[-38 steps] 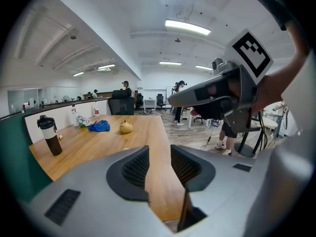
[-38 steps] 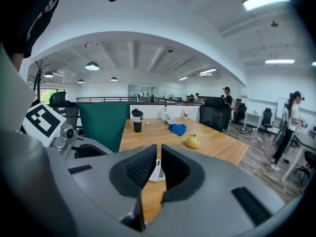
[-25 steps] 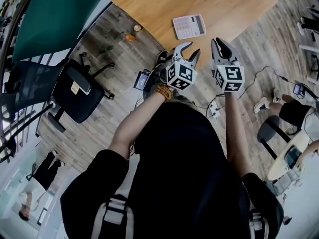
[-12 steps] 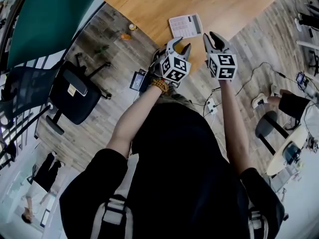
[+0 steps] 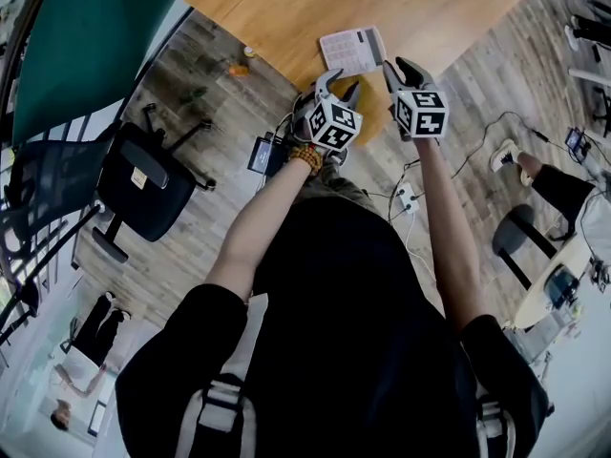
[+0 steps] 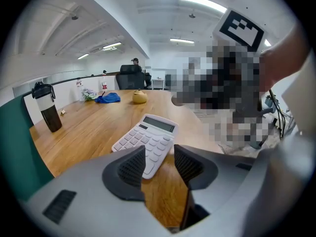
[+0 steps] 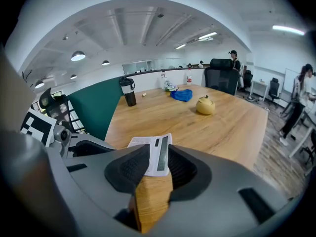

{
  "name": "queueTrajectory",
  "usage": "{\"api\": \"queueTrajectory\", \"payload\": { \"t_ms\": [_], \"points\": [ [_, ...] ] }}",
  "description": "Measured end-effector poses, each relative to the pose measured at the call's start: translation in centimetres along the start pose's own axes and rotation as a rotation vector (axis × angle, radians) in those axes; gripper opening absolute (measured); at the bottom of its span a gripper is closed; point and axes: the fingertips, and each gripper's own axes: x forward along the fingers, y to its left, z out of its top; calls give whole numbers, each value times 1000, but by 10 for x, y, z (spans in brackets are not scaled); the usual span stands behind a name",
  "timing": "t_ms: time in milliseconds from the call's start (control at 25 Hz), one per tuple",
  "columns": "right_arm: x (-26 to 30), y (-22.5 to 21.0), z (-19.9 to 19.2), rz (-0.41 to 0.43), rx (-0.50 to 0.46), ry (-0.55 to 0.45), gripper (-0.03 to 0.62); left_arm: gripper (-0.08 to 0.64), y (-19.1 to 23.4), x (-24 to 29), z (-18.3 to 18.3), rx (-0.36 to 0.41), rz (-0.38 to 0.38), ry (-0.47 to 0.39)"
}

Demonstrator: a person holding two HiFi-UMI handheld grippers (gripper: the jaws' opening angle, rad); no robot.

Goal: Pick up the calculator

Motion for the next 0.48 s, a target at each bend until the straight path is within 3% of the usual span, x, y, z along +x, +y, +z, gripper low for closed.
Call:
{"api": "queueTrajectory", "payload": {
  "t_ms": [480],
  "points": [
    [34,-8,-24,26,83,101,166,224,6,14,-22,-15,-23,67]
  ]
}}
